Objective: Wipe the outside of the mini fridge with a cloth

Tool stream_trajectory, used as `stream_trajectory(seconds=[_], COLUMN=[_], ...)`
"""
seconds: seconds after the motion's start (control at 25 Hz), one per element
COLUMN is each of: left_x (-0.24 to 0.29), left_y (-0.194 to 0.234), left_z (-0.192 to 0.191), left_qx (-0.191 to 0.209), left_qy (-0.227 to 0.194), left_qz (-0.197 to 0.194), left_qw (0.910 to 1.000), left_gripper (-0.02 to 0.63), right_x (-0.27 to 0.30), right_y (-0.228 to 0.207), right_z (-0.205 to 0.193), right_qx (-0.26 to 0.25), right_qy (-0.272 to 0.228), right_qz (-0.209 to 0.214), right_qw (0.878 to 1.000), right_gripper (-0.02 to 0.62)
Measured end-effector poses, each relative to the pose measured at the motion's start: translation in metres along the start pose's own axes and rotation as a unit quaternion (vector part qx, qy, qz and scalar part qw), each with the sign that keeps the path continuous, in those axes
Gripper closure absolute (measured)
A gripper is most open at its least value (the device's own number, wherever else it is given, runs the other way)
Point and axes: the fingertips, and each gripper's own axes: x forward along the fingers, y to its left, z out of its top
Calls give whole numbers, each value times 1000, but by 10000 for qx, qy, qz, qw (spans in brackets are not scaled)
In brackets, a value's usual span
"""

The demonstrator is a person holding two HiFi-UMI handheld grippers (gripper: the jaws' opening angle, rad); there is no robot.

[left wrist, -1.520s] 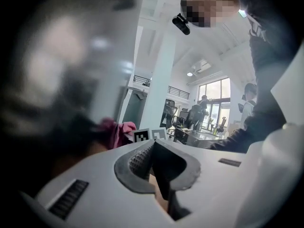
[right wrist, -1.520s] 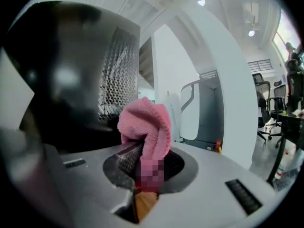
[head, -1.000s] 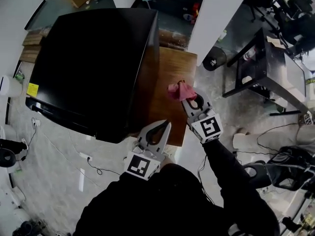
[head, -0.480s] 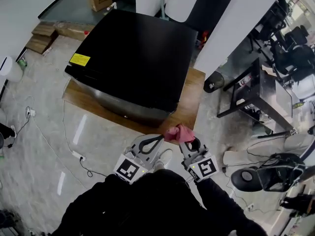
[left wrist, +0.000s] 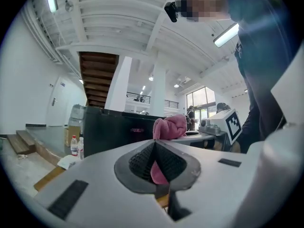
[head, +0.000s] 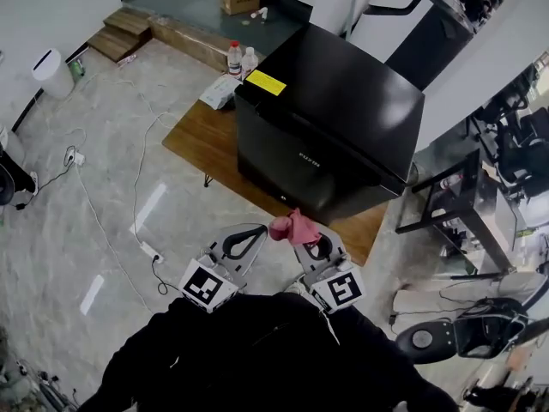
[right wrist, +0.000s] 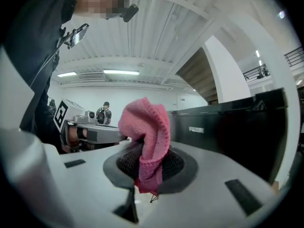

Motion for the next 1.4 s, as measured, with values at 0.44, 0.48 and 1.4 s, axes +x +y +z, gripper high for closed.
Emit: stream_trajectory(seconds=[0.44,0.48,1.4], left_x=[-112,-114,-37], left_y=[131,142,401], left_z=[16,17,74], left_qx=[82,78,490], left_qy=[-178,-182,-276], left_qz=[776,830,832], left_qw=[9968,9964,9949], left_gripper=[600,600,600], right_x=[135,146,389], right_y=[105,106,29], right_z=[11,12,28], right_qx=[103,119,988], right_qy=[27,18,54], right_qz=[741,779,610], right_qw=[9972,9969,9932], right_gripper=[528,528,526])
